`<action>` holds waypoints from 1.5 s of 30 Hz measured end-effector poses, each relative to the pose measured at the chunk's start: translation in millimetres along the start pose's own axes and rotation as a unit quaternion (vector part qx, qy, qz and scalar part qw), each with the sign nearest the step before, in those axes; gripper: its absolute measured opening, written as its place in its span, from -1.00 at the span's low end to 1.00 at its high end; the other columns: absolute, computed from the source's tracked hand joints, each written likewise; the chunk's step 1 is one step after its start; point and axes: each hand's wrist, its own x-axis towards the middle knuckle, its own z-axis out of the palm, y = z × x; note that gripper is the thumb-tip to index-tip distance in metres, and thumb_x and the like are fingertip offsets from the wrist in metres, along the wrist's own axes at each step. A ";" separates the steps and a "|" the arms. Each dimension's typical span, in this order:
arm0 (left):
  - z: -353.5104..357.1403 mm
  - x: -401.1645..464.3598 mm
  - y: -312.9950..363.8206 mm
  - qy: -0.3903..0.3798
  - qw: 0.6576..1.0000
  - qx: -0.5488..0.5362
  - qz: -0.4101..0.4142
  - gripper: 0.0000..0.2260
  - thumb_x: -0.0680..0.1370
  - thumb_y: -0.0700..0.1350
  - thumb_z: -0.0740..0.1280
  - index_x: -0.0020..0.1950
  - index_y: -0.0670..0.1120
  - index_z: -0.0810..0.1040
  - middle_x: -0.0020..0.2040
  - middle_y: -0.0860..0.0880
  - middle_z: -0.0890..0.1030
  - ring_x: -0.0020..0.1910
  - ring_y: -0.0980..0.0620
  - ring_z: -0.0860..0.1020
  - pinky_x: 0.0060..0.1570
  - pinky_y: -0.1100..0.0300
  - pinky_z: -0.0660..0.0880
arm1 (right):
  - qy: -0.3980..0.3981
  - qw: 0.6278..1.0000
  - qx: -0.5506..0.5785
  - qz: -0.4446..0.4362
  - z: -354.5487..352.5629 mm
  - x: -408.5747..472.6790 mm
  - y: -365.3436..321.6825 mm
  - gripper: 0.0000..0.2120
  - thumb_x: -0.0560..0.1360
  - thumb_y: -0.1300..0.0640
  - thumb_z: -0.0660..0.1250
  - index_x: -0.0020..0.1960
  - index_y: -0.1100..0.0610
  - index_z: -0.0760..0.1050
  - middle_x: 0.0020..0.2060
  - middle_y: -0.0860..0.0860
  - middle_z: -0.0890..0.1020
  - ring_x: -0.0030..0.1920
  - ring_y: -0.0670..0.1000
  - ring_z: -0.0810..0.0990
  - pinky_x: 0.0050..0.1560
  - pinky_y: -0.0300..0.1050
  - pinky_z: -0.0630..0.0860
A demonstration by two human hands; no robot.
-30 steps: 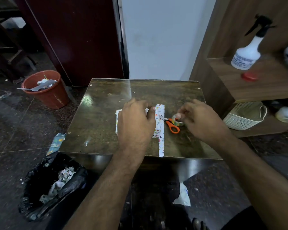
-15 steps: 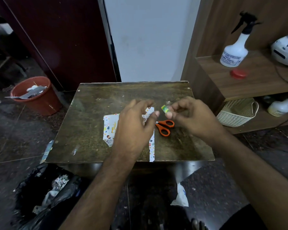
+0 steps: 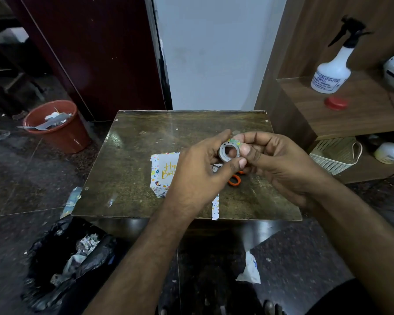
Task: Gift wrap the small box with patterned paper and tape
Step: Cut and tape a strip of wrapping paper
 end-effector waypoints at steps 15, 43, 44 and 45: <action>11.5 -0.8 3.6 0.013 0.992 0.128 0.011 -0.79 0.46 0.04 0.44 -0.12 -0.10 0.65 -0.35 -0.03 0.62 -0.36 0.00 0.57 -0.29 0.02 0.55 | 0.126 0.971 -0.154 -0.133 8.7 2.6 0.7 -0.92 0.61 0.17 0.41 -0.03 0.12 0.67 -0.10 -0.03 0.68 -0.08 -0.13 0.59 -0.02 -0.12 0.51; 23.7 -1.4 4.8 0.022 0.989 -0.145 -0.009 -0.70 0.52 -0.27 0.49 0.19 0.03 0.66 0.17 0.00 0.68 -0.02 0.09 0.70 -0.04 0.15 0.64 | 0.165 0.938 -0.281 -0.117 -12.4 12.1 14.7 -0.78 0.68 0.04 0.30 0.23 0.04 0.66 0.12 -0.05 0.67 0.00 -0.02 0.69 0.05 -0.05 0.63; 23.2 -1.1 3.8 0.025 0.989 -0.143 -0.016 -0.70 0.52 -0.24 0.50 0.19 0.06 0.66 0.18 0.05 0.68 -0.02 0.12 0.70 -0.04 0.17 0.63 | 0.158 0.924 -0.333 -0.103 -14.5 13.9 17.8 -0.79 0.67 0.05 0.31 0.22 0.03 0.66 0.09 -0.05 0.66 0.03 -0.01 0.68 0.09 -0.01 0.62; 22.9 -0.8 2.6 0.029 0.989 -0.143 -0.025 -0.70 0.51 -0.21 0.50 0.20 0.05 0.66 0.19 0.07 0.68 -0.01 0.12 0.69 -0.03 0.16 0.62 | 0.141 0.902 -0.399 -0.089 -14.9 14.6 19.5 -0.81 0.64 0.09 0.33 0.19 0.04 0.66 0.03 -0.04 0.66 0.02 -0.02 0.65 0.08 -0.03 0.59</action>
